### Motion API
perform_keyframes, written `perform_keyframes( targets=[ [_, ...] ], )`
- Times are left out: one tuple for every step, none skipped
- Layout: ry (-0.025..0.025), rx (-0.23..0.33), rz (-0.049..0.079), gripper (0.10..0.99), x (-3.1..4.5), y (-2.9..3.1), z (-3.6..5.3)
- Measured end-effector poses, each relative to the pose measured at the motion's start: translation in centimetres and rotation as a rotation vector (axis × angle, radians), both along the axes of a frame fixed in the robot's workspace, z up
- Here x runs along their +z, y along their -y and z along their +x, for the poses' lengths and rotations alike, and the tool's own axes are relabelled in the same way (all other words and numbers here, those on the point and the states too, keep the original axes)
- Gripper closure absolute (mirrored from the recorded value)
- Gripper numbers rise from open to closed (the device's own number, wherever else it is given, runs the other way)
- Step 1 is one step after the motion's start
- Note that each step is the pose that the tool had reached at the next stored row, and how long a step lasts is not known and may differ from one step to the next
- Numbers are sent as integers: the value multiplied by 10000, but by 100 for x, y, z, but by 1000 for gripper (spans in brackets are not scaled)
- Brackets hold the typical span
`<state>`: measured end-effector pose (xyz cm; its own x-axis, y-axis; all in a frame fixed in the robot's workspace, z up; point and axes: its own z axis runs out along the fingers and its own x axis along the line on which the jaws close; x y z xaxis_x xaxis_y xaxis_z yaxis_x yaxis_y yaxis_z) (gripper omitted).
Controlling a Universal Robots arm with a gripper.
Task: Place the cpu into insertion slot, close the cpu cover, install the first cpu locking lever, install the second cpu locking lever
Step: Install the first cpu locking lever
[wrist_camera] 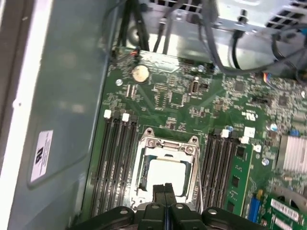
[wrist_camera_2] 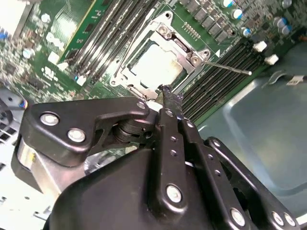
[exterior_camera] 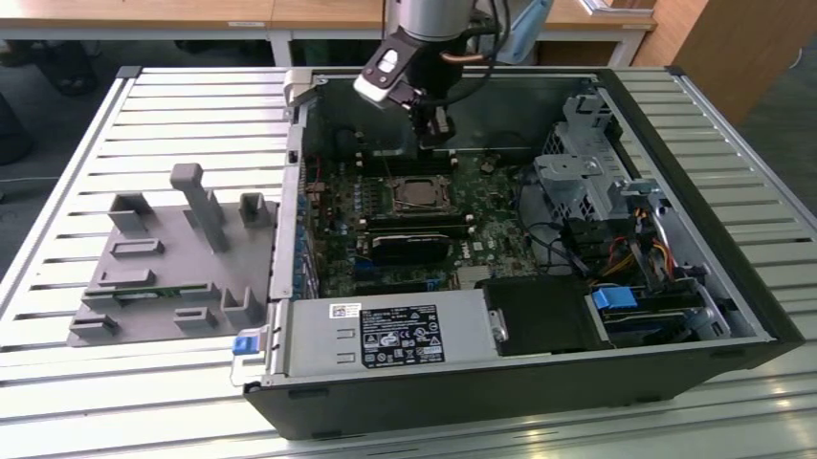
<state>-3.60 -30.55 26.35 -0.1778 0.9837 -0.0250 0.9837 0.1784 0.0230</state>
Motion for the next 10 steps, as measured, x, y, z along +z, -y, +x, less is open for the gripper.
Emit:
perform_keyframes(
  targets=[
    [0, 178, 0, 980, 0, 0, 0],
    [0, 359, 0, 980, 0, 0, 0],
    [0, 539, 0, 980, 0, 0, 0],
    [0, 734, 0, 980, 0, 0, 0],
    [0, 915, 0, 980, 0, 0, 0],
    [0, 1094, 0, 980, 0, 0, 0],
    [0, 1275, 0, 980, 0, 0, 0],
    [0, 1436, 0, 980, -1, 0, 0],
    [0, 1569, 1, 980, -1, 0, 0],
    [0, 1695, 0, 980, -1, 0, 0]
  ],
)
